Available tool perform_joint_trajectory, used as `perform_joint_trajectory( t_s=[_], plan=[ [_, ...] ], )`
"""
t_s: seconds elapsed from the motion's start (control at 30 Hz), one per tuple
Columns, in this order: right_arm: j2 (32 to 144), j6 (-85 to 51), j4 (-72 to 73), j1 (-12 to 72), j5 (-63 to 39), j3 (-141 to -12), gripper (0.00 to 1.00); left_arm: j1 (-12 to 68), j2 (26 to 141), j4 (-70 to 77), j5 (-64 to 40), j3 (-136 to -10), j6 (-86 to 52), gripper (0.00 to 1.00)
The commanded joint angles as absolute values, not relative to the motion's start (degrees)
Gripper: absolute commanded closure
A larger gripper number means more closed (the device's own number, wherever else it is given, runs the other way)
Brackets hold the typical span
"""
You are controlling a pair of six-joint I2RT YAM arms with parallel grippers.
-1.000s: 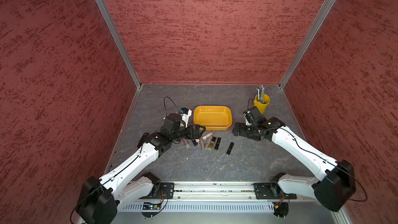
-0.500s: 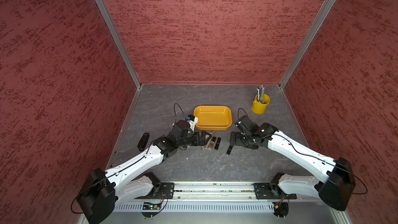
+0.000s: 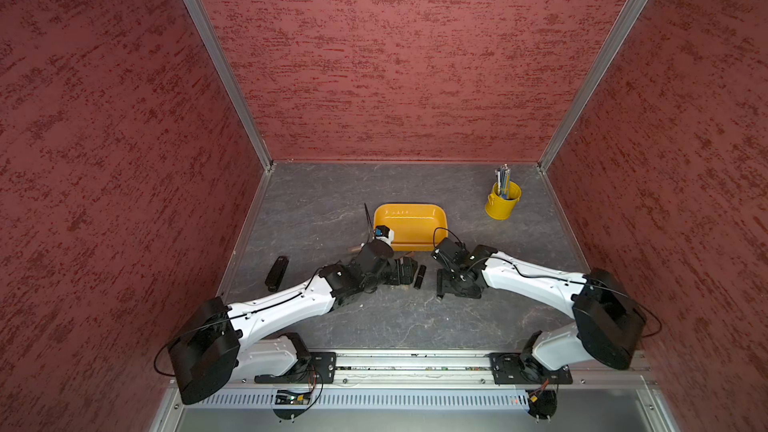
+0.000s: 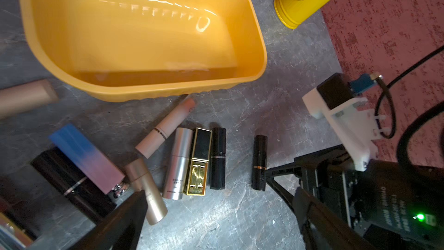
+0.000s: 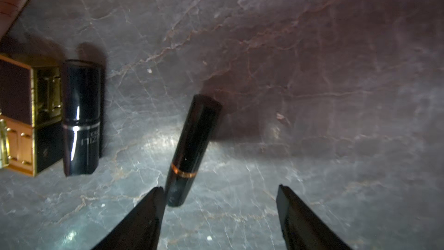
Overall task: Put the lipstick into the storage box
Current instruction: Pick up the lipstick at the center of the board.
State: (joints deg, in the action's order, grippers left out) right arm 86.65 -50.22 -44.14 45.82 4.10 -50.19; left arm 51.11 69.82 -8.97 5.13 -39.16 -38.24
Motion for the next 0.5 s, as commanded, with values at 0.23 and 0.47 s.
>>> perform_joint_trajectory(
  t_s=[0.23, 0.47],
  plan=[
    [91.0, -53.2, -37.1, 46.1, 1.5, -51.3, 0.34, 50.2, 68.7, -13.0, 10.0, -40.8, -39.3, 0.00],
    [90.6, -54.5, -37.1, 46.2, 1.3, -49.7, 0.43, 50.2, 66.4, -14.2, 11.1, -39.2, -40.0, 0.00]
  ],
)
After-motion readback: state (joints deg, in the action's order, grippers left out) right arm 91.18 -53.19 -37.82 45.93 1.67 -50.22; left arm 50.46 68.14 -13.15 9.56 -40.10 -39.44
